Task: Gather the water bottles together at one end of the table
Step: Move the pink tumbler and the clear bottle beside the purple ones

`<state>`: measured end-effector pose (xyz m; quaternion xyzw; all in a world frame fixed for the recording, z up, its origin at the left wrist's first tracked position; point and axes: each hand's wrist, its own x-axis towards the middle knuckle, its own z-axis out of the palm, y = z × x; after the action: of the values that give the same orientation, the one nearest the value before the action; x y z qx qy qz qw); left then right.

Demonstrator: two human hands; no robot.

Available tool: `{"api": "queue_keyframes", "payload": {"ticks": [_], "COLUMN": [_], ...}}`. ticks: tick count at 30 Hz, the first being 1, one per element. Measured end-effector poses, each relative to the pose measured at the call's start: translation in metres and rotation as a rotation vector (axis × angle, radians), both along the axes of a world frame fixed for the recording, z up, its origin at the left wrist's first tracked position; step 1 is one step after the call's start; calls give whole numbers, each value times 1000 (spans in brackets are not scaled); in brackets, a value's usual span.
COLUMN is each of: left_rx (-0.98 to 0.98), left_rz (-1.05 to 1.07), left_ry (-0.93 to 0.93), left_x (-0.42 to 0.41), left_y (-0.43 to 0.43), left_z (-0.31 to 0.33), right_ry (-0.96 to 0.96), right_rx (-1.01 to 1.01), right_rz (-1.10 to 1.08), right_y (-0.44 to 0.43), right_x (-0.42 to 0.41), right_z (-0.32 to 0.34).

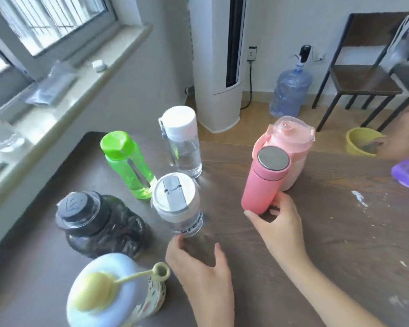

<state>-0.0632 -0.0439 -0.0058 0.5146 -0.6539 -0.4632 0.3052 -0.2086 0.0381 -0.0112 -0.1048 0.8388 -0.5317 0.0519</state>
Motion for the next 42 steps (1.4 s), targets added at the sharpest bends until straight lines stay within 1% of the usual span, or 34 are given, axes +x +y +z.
{"api": "queue_keyframes", "payload": {"ticks": [3,5,7,10,14,17,21,28,32,37,42], "left_rx": [49,17,-10,-1,4,6,45,138,155,123,124], "left_rz": [50,95,135,185,194,107,-100,-378,-512,-627,-684], "left_ry": [90,117,127,140,126,118,174,215,191,158,152], "left_x": [-11,-19,-26,-31,-31,-35,-55,-110,-144,-186,-221], "left_y": [-6,-17,-31,-43,-37,-16,35,153,215,270,299], "left_z": [4,4,4,4,1,2,7,10,10,7,8], "right_ry": [3,22,48,52,46,49,45,65,82,91,72], "right_rx": [30,25,21,23,28,34,28,54,85,106,102], "right_rz": [-33,-44,-50,-36,-19,-39,-104,-289,-400,-531,-618], "right_y": [-8,-10,-10,-4,18,44,94,211,283,351,387], "right_x": [-3,-6,-9,-10,-10,-12,-19,-44,-63,-89,-114], "right_z": [-3,-3,-3,-3,-7,-9,-7,2,5,10,10]}}
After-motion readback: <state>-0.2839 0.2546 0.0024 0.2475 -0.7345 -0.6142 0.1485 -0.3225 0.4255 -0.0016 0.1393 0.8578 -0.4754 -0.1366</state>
